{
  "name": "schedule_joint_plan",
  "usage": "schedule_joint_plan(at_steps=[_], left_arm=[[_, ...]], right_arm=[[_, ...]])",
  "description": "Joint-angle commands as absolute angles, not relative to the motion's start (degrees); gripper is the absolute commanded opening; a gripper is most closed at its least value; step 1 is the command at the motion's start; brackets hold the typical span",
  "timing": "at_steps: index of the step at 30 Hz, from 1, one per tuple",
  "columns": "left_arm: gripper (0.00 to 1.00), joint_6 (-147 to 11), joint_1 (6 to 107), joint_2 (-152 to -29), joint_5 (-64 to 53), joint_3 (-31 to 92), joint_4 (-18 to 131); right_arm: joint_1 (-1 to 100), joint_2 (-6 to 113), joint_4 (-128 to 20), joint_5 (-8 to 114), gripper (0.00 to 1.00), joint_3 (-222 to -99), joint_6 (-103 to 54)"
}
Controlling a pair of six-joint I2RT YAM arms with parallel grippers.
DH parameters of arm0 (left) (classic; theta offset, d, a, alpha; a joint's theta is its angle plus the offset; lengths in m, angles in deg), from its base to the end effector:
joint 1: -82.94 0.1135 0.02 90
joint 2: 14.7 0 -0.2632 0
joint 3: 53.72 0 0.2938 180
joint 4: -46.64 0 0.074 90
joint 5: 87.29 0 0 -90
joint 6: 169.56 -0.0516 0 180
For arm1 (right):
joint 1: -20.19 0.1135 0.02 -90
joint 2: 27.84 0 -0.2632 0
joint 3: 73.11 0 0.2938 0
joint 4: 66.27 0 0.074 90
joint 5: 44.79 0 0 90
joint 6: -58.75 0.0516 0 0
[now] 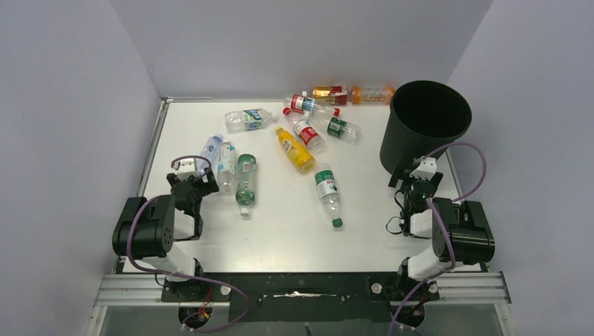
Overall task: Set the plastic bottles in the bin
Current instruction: Pick up the plastic bottle at the center of the board.
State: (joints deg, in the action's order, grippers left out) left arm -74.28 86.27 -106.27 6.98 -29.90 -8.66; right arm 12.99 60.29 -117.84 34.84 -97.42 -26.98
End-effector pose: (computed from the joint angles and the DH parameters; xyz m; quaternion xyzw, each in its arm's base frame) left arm 0.2603 0.0190 0.0776 -0.0817 0.7751 0.0184 0.6262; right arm 0.2597 -0.0422 0.0864 0.1339 0.7658 -0.0863 0.6231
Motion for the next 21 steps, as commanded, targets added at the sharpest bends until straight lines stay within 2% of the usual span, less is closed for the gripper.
schedule_joint_plan(at_steps=[1, 21], left_arm=[[0.86, -74.9, 86.1, -106.23, 7.16, -28.84, -12.77], [0.86, -74.28, 86.1, -103.09, 8.63, -31.82, -15.88]], right_arm=[[12.62, 59.96, -121.63, 35.1, 0.98, -98.78, -27.52], [14.01, 57.55, -123.56, 36.65, 0.98, -96.68, -30.29]])
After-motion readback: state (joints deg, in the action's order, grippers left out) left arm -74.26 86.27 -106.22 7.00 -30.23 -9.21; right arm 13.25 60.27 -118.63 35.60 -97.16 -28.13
